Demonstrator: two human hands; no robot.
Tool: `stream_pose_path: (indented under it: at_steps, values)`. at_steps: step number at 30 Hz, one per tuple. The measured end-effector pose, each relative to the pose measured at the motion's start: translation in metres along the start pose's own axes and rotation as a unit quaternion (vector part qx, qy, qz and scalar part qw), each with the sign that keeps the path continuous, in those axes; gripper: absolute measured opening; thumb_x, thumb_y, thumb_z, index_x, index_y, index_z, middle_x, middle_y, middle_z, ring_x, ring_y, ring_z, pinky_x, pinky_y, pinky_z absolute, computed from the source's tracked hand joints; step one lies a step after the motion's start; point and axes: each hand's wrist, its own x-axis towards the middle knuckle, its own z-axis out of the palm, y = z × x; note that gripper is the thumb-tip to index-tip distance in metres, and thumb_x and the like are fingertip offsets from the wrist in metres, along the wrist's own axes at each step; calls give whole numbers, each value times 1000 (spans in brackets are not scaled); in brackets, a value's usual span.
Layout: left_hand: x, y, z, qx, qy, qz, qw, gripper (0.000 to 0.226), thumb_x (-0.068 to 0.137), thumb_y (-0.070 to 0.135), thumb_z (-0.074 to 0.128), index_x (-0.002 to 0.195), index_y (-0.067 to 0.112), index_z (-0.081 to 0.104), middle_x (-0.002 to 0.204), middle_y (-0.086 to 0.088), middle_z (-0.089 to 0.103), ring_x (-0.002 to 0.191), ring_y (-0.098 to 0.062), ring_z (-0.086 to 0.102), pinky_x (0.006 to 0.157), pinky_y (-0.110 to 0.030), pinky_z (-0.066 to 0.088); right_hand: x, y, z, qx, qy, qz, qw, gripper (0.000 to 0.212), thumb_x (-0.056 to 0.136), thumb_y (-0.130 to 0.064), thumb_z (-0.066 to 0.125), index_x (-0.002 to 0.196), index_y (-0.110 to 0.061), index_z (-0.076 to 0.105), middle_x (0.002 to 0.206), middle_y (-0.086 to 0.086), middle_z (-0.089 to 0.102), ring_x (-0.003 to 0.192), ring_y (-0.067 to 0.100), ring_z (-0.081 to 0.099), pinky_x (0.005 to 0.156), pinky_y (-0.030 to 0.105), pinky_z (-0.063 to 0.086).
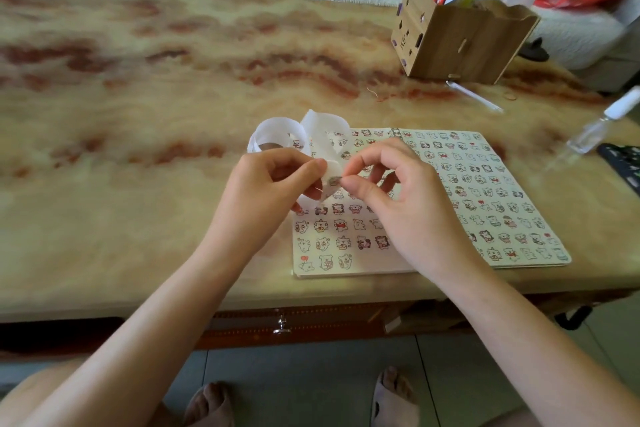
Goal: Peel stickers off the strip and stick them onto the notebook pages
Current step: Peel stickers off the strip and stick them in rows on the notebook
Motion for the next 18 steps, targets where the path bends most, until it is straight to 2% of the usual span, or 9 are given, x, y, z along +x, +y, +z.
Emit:
stream_pose_path:
  at_steps: [4, 8, 12, 18]
  values:
    - [0, -2, -2, 6, 13, -14, 1000, 16, 87, 22, 63, 76, 14, 72, 64, 4, 70, 61, 1, 63, 53, -10, 44, 0, -8, -16, 93, -35, 48, 994, 12, 86, -17, 67, 81, -27, 63, 75, -15, 62, 67, 0, 53, 67, 14, 45]
    - [0, -4, 0, 20, 5, -28, 999, 16, 87, 22, 63, 76, 13, 72, 61, 6, 69, 58, 4, 61, 53, -9, 43, 0, -7, -37, 73, -161, 154, 972, 4, 83, -16, 69, 82, -19, 68, 73, -5, 69, 58, 2, 58, 55, 11, 46]
    - [0, -6, 1, 26, -4, -43, 999, 17, 87, 23, 64, 74, 15, 71, 65, 4, 71, 59, 3, 63, 54, -8, 44, -2, -1, -43, 31, -223, 217, 950, 4, 78, -18, 74, 81, -16, 72, 77, 2, 74, 58, 6, 58, 62, 18, 51]
    - [2, -9, 4, 46, -21, -52, 997, 19, 87, 22, 65, 72, 10, 69, 60, 6, 69, 56, 2, 61, 54, -8, 43, -6, 1, -37, 4, -254, 223, 941, 7, 76, -21, 78, 78, -15, 74, 72, 1, 72, 56, 8, 54, 61, 25, 47]
